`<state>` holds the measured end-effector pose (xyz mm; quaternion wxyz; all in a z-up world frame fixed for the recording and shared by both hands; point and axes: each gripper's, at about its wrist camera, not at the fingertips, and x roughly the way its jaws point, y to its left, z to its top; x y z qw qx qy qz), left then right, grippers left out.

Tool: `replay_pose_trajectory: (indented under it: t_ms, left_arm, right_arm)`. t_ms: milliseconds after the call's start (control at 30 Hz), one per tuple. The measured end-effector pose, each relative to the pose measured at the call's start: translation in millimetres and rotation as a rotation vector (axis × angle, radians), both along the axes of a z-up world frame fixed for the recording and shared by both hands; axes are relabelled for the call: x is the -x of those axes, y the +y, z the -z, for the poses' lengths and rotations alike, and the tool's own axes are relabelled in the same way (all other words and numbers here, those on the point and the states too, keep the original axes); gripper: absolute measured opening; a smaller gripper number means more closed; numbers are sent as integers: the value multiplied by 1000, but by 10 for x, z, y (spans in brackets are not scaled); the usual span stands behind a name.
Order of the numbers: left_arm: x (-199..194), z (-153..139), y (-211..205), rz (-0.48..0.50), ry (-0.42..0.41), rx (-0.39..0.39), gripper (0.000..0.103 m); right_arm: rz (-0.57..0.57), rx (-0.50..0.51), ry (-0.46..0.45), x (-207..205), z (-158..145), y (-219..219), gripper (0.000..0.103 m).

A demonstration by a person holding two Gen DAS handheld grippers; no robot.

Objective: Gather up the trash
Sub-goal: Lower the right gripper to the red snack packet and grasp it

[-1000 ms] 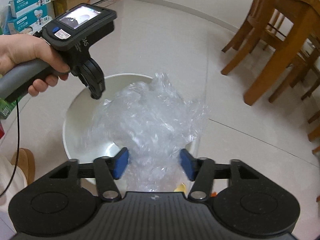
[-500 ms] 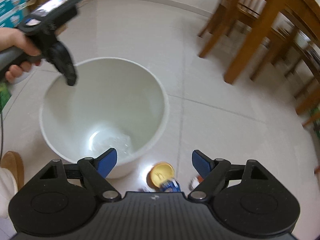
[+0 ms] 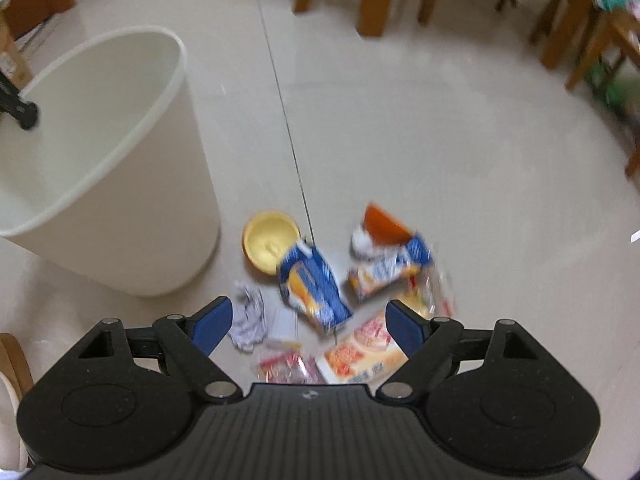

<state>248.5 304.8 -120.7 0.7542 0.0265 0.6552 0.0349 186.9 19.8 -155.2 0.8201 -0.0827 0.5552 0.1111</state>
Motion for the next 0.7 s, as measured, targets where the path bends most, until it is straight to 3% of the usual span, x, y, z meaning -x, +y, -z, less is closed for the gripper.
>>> replay_pose_trajectory:
  t_ms: [400, 700]
  left_arm:
    - [-59, 12, -6, 34, 12, 3, 6]
    - [-46, 15, 14, 23, 10, 12, 6]
  right_arm:
    - [113, -60, 141, 50, 1017, -75, 91]
    - [-95, 46, 192, 219, 1561, 150, 91]
